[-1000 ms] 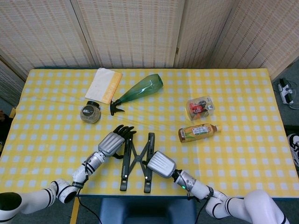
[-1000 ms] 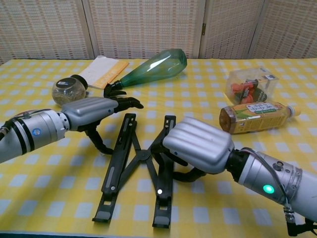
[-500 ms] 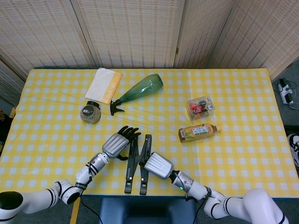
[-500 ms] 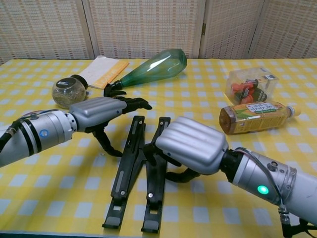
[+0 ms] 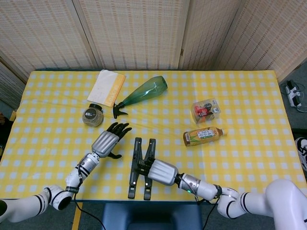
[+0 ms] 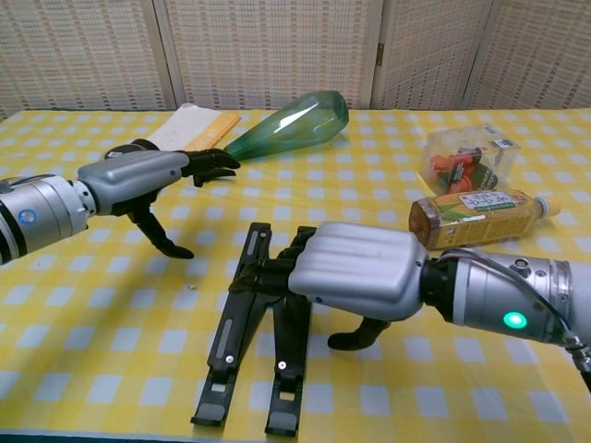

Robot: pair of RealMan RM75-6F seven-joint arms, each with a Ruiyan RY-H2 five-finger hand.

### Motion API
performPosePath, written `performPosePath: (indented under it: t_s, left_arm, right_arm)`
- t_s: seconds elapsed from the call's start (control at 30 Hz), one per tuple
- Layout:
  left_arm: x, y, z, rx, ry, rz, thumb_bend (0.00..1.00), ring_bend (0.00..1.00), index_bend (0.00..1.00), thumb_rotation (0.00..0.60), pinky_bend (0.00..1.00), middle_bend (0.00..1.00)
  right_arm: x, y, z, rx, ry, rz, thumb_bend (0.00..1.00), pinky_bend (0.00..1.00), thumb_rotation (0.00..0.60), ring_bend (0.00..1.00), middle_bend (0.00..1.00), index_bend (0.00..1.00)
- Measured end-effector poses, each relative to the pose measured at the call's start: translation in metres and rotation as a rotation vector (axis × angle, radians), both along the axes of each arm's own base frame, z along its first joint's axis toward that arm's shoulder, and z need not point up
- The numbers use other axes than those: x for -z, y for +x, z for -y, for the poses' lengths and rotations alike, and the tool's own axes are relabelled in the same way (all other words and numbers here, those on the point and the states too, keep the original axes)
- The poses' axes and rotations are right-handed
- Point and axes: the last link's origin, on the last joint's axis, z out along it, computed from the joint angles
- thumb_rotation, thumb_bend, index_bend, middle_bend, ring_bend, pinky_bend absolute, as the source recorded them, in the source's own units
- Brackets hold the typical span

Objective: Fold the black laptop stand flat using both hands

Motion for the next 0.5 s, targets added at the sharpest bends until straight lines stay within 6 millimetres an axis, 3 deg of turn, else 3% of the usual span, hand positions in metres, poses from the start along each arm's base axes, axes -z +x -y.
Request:
performPosePath:
  t_s: [0.2,0.5]
  left_arm:
    - [-0.005,-0.006,0.000,-0.017,0.007,0.008,0.16,0.00,0.00,0.600,0.00,0.00]
    - [-0.008,-0.013,-0.001,-0.043,0.014,0.017,0.16,0.00,0.00,0.600,0.00,0.00]
  right_arm:
    - [0.003,0.019,0.009,-0.041,0.008,-0.095,0.31,0.06,0.600,0.07,0.00,0.00]
    - [0.018,0.029,0.016,-0.061,0.008,-0.151,0.31,0.06,0.600,0.06,0.00,0.00]
